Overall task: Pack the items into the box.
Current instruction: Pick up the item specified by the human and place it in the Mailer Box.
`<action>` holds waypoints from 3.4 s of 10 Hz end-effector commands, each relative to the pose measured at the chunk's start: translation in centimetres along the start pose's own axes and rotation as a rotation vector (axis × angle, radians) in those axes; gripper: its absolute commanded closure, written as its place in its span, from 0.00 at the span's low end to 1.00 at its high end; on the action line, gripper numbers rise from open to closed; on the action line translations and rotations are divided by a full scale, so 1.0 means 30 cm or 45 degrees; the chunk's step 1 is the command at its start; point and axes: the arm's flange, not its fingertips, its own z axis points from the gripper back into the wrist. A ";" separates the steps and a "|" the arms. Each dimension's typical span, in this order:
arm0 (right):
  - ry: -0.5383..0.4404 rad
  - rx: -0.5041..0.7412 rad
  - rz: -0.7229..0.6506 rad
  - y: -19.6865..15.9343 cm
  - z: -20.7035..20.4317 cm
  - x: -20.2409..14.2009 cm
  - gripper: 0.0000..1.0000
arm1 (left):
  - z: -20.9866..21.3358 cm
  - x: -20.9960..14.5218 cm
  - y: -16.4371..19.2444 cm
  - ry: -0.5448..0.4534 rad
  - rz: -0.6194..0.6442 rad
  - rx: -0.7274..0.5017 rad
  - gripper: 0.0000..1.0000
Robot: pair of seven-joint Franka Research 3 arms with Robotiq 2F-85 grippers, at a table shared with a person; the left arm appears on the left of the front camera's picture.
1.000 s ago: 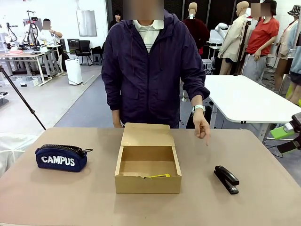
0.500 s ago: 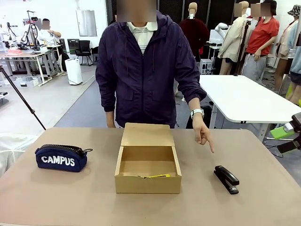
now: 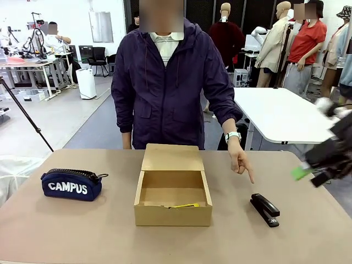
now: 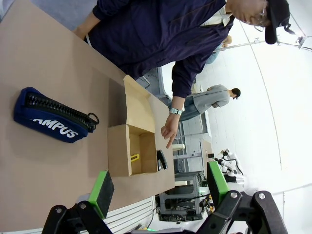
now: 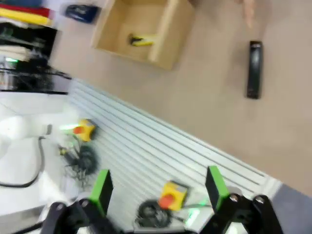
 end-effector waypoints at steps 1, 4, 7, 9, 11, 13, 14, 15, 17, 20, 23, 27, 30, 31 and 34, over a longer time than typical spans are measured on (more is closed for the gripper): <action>0.274 -0.743 -0.049 0.070 -0.123 0.123 0.00 | 0.000 0.002 -0.004 -0.009 0.000 -0.026 0.00; 0.208 -1.136 -0.036 0.099 -0.220 0.141 0.00 | 0.000 0.002 -0.004 -0.009 0.000 -0.026 0.00; 0.114 -0.618 0.049 0.107 -0.220 0.123 0.00 | 0.000 0.002 -0.004 -0.009 0.000 -0.026 0.00; 0.154 -0.758 0.115 0.082 -0.285 0.164 0.00 | 0.000 0.002 -0.004 -0.009 0.000 -0.026 0.00; 0.090 -0.717 0.156 0.027 -0.378 0.212 0.00 | 0.000 0.002 -0.004 -0.009 0.000 -0.026 0.00; 0.104 -0.721 0.133 -0.063 -0.503 0.239 0.00 | 0.000 0.002 -0.004 -0.009 0.000 -0.026 0.00; 0.158 -0.721 0.116 -0.109 -0.561 0.239 0.00 | 0.000 0.002 -0.004 -0.009 0.000 -0.026 0.00; 0.187 -0.729 0.101 -0.155 -0.621 0.234 0.00 | 0.000 0.002 -0.004 -0.009 0.000 -0.026 0.00; 0.210 -0.720 0.077 -0.240 -0.735 0.214 0.00 | 0.000 0.002 -0.004 -0.009 0.000 -0.026 0.00; 0.232 -0.851 0.017 -0.305 -0.793 0.199 0.00 | 0.000 0.002 -0.004 -0.009 0.000 -0.026 0.00; 0.191 -0.799 -0.007 -0.317 -0.797 0.202 0.00 | 0.000 0.002 -0.004 -0.009 0.000 -0.026 0.00; 0.140 -0.705 -0.072 -0.324 -0.782 0.197 0.56 | 0.000 0.002 -0.004 -0.009 0.000 -0.026 0.00; 0.119 -0.671 -0.095 -0.327 -0.762 0.202 1.00 | 0.000 0.002 -0.004 -0.009 0.000 -0.026 0.00; 0.115 -0.660 -0.101 -0.328 -0.758 0.204 1.00 | 0.000 0.002 -0.004 -0.009 0.000 -0.026 0.00; 0.130 -0.656 -0.112 -0.327 -0.752 0.207 1.00 | 0.000 0.002 -0.004 -0.009 0.000 -0.026 0.00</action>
